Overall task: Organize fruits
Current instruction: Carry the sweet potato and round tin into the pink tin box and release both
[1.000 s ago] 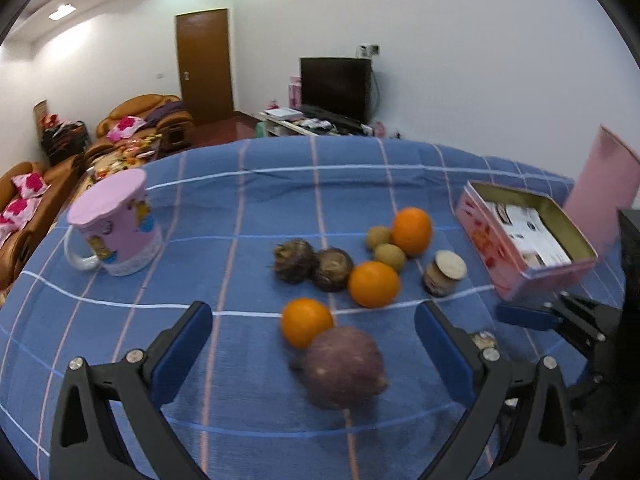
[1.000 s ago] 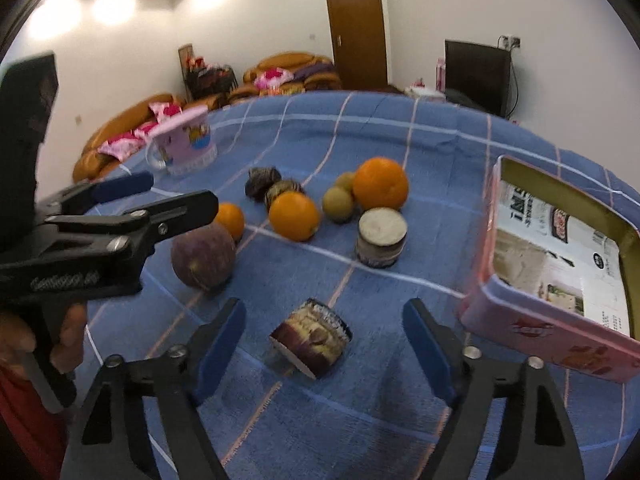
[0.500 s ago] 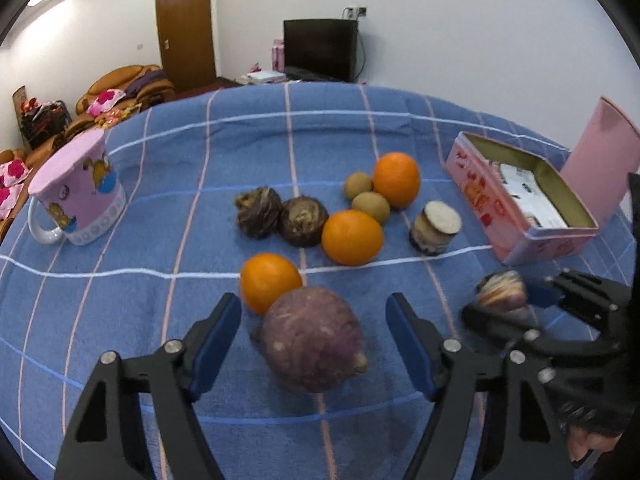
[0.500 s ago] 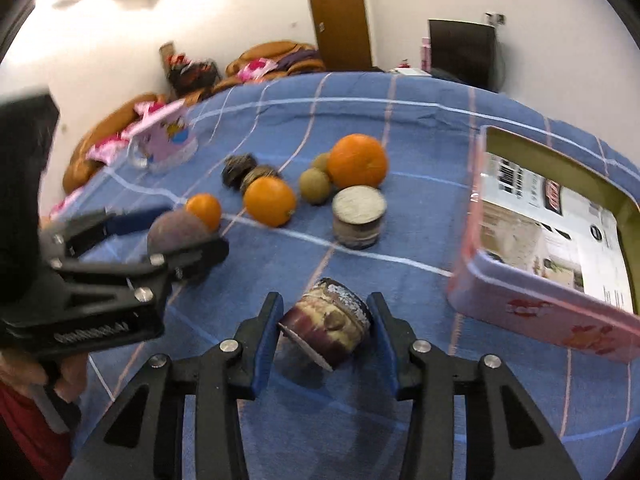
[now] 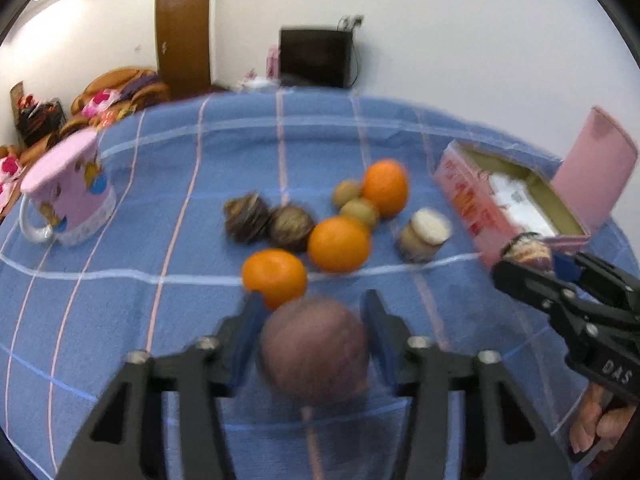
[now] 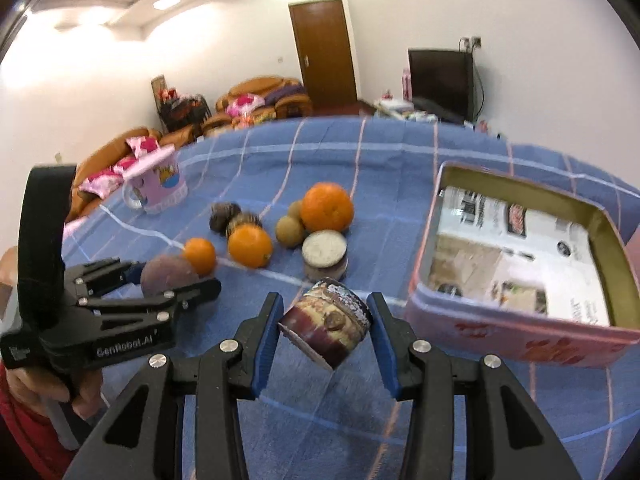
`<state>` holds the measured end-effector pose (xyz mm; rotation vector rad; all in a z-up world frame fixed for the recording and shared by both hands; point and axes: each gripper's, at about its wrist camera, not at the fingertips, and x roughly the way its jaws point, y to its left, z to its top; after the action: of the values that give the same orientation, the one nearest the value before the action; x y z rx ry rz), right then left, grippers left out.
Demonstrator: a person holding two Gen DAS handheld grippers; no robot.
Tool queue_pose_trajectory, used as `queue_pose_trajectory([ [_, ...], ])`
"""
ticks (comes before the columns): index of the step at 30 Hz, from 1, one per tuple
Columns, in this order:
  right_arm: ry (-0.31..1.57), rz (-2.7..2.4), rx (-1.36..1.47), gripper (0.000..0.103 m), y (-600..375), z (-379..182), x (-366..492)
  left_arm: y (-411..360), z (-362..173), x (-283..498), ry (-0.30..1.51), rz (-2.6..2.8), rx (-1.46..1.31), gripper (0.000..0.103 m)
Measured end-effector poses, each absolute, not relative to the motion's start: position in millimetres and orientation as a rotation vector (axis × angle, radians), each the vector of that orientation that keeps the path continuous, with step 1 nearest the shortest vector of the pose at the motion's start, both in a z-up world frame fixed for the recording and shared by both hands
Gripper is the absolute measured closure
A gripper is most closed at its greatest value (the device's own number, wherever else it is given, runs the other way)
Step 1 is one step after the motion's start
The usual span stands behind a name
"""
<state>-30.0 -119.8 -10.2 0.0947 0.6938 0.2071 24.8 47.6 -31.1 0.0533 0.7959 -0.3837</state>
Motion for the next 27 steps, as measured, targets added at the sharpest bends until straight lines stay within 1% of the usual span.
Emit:
queue_pose_trajectory([
  [5, 0.621, 0.21, 0.14, 0.058, -135, 6, -38, 39, -23, 22, 0.726, -0.341, 0.05, 0.053],
  [10, 0.592, 0.195, 0.177, 0.058, -149, 15, -39, 36, -17, 16, 0.681, -0.356, 0.034, 0.053],
  [16, 0.553, 0.159, 0.219, 0.058, -164, 23, -44, 64, 1, 9, 0.588, -0.382, -0.096, 0.053],
  [19, 0.522, 0.149, 0.221, 0.058, -167, 29, -49, 66, 6, 1, 0.534, -0.384, -0.102, 0.053],
  [24, 0.447, 0.089, 0.153, 0.058, -172, 44, -59, 48, 16, -8, 0.487, -0.405, -0.065, 0.053],
  [27, 0.411, 0.028, 0.152, 0.058, -194, 52, -63, 27, 23, -7, 0.484, -0.434, -0.05, 0.053],
])
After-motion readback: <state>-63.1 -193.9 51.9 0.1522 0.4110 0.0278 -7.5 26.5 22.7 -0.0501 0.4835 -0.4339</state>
